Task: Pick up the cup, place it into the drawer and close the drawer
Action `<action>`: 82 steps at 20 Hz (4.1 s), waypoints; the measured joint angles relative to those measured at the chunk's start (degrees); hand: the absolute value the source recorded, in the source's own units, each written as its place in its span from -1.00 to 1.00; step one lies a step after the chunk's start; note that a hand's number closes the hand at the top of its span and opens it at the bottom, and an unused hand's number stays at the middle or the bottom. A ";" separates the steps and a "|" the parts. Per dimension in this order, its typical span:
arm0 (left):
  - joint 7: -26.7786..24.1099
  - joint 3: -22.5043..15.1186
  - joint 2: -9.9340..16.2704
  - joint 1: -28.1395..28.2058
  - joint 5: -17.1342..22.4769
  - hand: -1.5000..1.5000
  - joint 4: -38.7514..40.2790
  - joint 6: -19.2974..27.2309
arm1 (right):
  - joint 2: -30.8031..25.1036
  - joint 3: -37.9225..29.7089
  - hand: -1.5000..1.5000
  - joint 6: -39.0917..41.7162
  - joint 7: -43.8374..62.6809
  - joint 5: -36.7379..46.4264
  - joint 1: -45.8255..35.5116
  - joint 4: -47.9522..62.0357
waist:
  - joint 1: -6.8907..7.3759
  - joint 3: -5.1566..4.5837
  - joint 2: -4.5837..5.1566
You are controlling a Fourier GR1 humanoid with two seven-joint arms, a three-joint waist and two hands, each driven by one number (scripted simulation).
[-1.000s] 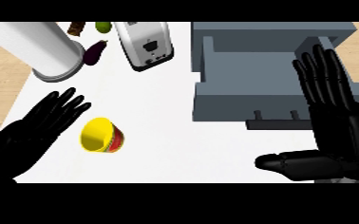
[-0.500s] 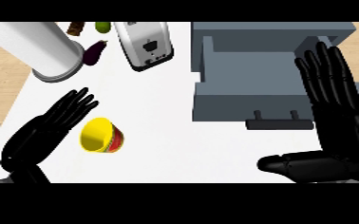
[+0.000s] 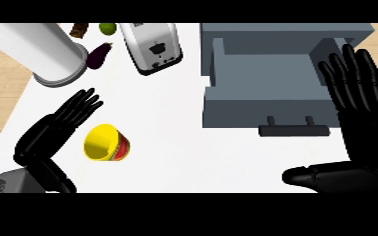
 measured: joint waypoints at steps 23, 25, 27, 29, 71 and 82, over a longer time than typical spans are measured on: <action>-26.30 -5.79 3.56 -7.70 -18.09 -1.00 31.86 12.78 | 0.93 1.33 -1.00 0.23 1.04 0.56 0.36 -0.84 | -0.33 -0.04 0.09; -28.22 -6.54 3.81 -8.67 -18.95 -1.00 34.62 13.85 | 0.38 0.61 -1.00 0.52 1.88 -0.41 -0.33 -1.01 | -0.42 -0.06 0.13; -29.77 -6.94 4.51 -10.08 -19.56 -1.00 37.78 14.61 | 0.23 0.76 -1.00 0.45 2.81 -0.50 -0.81 -1.52 | -0.53 -0.08 0.17; -31.17 -7.78 4.43 -10.69 -20.18 -1.00 39.71 15.45 | 0.46 1.20 -1.00 0.38 2.53 0.02 -0.78 -1.39 | -0.52 -0.08 0.17; -38.03 -14.89 -0.81 -15.31 -11.40 1.00 46.96 14.37 | 0.27 0.25 -1.00 1.18 1.58 -0.37 -0.01 -1.19 | -0.37 -0.12 0.23; -43.58 -1.90 -5.77 -12.22 -0.76 1.00 41.37 33.16 | 0.21 -0.46 -1.00 1.22 1.31 -0.64 0.30 -0.98 | 0.47 0.00 -0.08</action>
